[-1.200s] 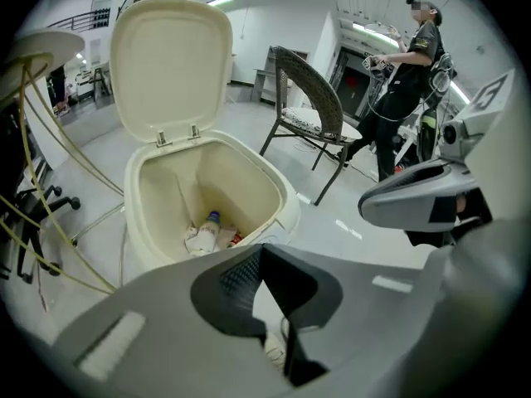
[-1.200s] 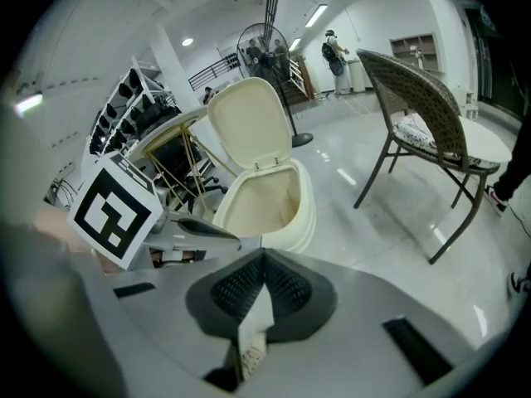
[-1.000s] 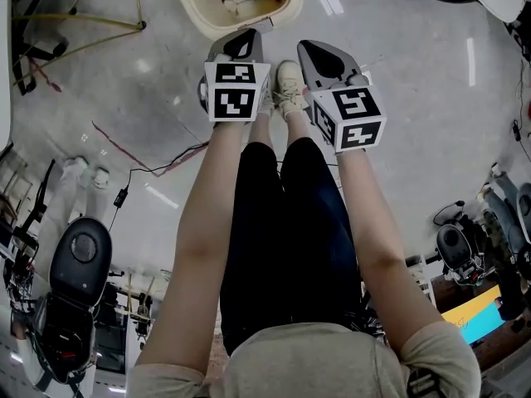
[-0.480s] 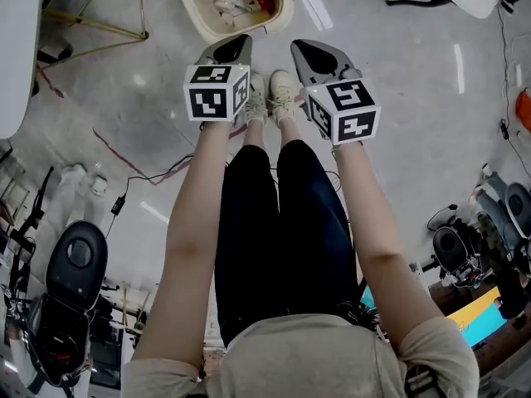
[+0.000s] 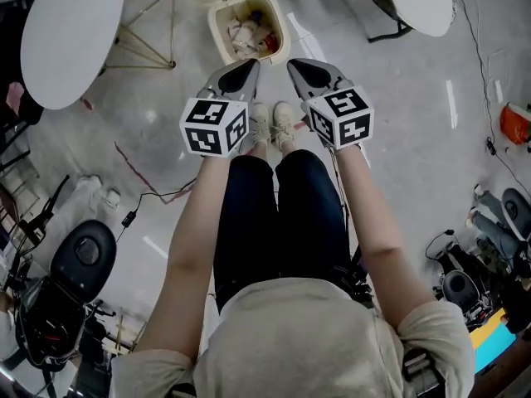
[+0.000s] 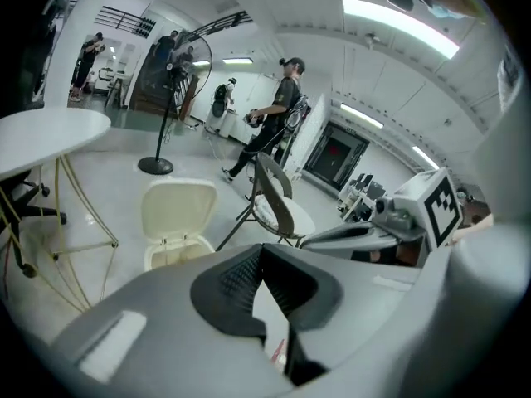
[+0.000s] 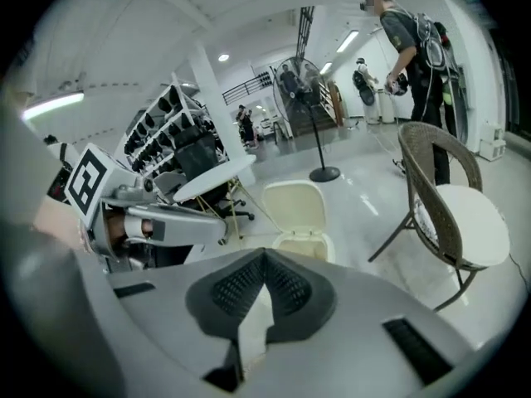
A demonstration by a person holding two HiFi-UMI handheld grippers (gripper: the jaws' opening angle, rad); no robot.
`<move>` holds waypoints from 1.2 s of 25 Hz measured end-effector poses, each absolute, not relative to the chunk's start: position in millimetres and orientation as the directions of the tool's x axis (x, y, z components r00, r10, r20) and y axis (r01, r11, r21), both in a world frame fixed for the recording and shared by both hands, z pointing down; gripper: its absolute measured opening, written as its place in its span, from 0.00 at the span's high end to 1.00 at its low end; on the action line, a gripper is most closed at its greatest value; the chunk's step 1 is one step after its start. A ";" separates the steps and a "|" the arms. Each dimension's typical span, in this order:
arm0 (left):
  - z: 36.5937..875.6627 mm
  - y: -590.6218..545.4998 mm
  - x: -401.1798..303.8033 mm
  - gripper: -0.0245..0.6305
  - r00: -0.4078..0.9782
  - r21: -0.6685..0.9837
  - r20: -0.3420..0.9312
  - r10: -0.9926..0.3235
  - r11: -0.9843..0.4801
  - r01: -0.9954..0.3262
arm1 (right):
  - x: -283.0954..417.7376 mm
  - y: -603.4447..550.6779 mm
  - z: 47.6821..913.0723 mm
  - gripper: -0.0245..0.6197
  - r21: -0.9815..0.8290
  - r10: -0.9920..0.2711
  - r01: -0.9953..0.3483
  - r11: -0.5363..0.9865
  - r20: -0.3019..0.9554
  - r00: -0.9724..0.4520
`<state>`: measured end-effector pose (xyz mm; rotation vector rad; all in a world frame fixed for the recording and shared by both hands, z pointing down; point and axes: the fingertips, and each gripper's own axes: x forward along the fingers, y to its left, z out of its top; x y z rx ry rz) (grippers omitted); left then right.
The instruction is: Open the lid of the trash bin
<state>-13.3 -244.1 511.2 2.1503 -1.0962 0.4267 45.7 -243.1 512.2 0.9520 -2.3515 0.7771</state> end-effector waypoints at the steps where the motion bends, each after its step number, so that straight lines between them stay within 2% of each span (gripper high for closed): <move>1: 492.0 -245.6 -14.1 0.95 0.599 0.422 0.535 -0.596 -0.425 -0.800 | 41.9 -242.4 497.2 0.97 -0.322 -0.458 -0.723 0.611 0.602 -0.654; 6: 408.3 -241.4 -15.3 0.95 0.637 0.405 0.461 -0.618 -0.491 -0.771 | 30.3 -235.7 417.7 0.97 -0.286 -0.466 -0.679 0.676 0.548 -0.695; 14: 323.3 -218.9 -14.8 0.95 0.671 0.341 0.424 -0.608 -0.579 -0.740 | 16.0 -222.4 324.8 0.97 -0.169 -0.457 -0.594 0.786 0.488 -0.743; 23: 263.9 -185.3 -14.6 0.95 0.690 0.267 0.362 -0.627 -0.639 -0.721 | 11.2 -191.3 253.6 0.97 -0.058 -0.473 -0.541 0.839 0.415 -0.777; 30: 236.3 -184.2 -4.2 0.95 0.708 0.235 0.287 -0.645 -0.669 -0.705 | 31.4 -185.1 229.3 0.97 -0.011 -0.440 -0.491 0.871 0.426 -0.791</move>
